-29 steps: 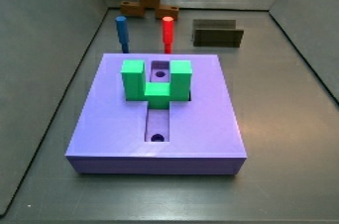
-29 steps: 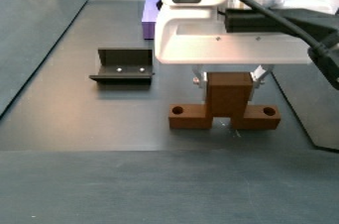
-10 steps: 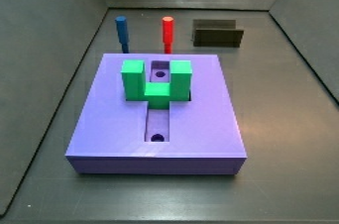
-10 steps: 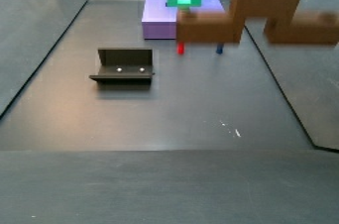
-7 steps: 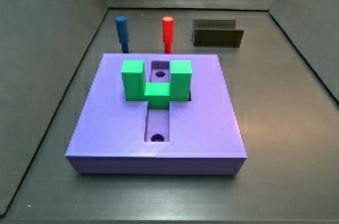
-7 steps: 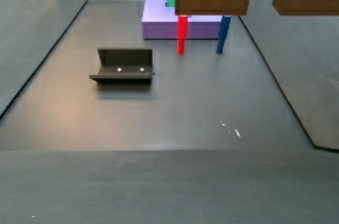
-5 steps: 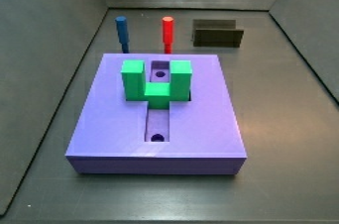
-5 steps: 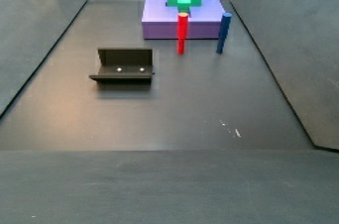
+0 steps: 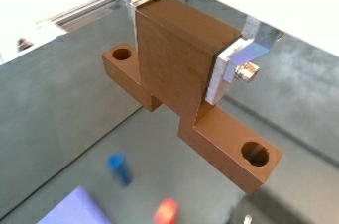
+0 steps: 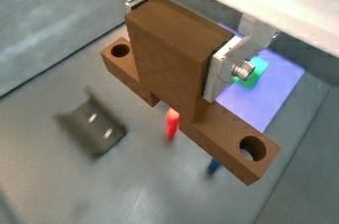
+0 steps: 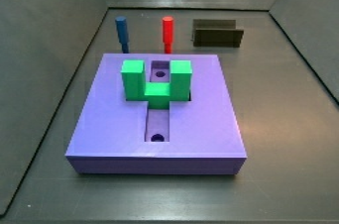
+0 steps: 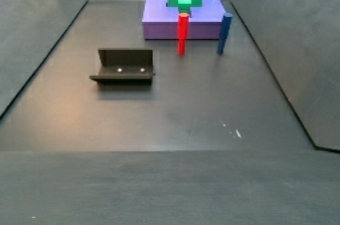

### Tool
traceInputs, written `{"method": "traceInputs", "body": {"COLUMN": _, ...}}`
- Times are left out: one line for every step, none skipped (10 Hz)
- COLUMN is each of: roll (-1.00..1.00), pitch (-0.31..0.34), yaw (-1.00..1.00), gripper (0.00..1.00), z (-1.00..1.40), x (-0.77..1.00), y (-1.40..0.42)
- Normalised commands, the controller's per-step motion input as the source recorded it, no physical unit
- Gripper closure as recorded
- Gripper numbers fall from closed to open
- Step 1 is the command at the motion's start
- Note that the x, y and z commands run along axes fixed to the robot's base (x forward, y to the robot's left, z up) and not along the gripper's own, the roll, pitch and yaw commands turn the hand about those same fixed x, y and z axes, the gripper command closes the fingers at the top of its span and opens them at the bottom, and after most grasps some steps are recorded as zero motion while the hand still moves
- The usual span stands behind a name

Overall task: Pick up the brown object. Move up. Move to above the board. Insert the brown object.
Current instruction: Move to above the board.

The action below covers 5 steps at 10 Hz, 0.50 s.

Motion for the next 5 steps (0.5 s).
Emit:
{"method": "traceInputs", "body": {"roll": -0.01, "pitch": 0.059, "yaw": 0.01, "gripper": 1.00, "z": 0.15, "x": 0.19, "y": -1.40}}
{"method": "traceInputs", "body": {"roll": -0.01, "pitch": 0.077, "yaw": 0.01, "gripper": 1.00, "z": 0.15, "x": 0.20, "y": -1.40}}
{"method": "traceInputs", "body": {"roll": 0.01, "pitch": 0.111, "yaw": 0.01, "gripper": 1.00, "z": 0.15, "x": 0.23, "y": -1.40}}
{"method": "traceInputs", "body": {"roll": 0.00, "pitch": 0.135, "yaw": 0.01, "gripper": 1.00, "z": 0.16, "x": 0.25, "y": -1.40}}
{"method": "traceInputs", "body": {"roll": 0.01, "pitch": 0.157, "yaw": 0.01, "gripper": 1.00, "z": 0.17, "x": 0.28, "y": -1.40}}
